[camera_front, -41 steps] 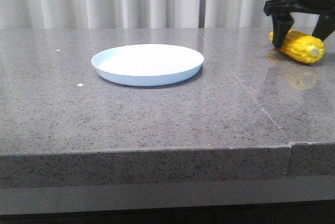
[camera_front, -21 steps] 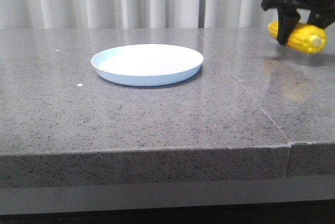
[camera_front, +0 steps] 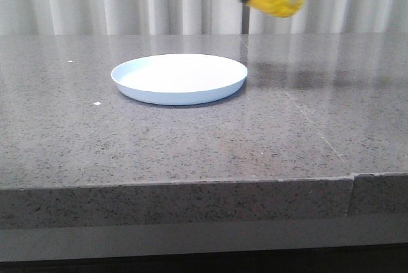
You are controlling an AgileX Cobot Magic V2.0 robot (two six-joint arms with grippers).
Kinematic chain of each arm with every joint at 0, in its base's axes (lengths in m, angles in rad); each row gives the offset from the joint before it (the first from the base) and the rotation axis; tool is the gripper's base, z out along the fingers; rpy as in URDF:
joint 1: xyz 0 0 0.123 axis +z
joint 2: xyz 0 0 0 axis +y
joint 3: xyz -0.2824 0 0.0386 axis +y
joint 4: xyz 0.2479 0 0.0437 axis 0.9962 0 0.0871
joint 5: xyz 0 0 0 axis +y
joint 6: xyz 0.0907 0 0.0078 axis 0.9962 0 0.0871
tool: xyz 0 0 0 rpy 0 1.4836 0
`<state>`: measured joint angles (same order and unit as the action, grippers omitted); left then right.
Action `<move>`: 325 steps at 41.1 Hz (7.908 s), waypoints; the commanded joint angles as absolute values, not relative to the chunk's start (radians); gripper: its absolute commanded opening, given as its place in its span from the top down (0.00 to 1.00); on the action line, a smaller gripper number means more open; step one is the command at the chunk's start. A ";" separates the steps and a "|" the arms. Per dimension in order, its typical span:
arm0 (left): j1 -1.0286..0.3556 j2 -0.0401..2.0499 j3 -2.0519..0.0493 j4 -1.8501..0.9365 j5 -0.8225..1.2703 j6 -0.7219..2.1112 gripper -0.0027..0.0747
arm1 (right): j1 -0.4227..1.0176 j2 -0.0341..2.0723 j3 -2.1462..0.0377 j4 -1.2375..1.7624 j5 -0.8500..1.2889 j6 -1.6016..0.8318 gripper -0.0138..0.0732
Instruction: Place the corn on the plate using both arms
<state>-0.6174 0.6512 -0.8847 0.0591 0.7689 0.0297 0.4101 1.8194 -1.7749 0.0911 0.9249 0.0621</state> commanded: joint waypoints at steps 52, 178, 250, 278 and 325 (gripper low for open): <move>-0.624 0.655 -0.908 0.054 0.693 0.020 0.40 | 0.502 1.687 -1.760 0.228 0.815 0.011 0.11; -0.272 0.394 -0.593 0.053 0.422 0.020 0.99 | 0.500 0.601 -0.973 0.141 0.884 -0.134 0.92; 0.030 -0.022 0.007 0.000 -0.063 0.020 0.99 | 0.500 0.601 -0.973 0.141 0.886 -0.134 0.92; 0.030 -0.022 0.007 0.000 -0.063 0.020 0.99 | 0.059 0.091 -0.224 0.135 0.179 -0.145 0.92; 0.030 -0.022 0.007 0.000 -0.063 0.020 0.99 | 0.043 -0.023 0.011 0.159 -0.081 -0.105 0.92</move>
<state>0.0307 -0.0035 0.0056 0.0073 0.0168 0.0297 0.0442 -0.0114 0.0262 0.1550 0.0093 -0.1290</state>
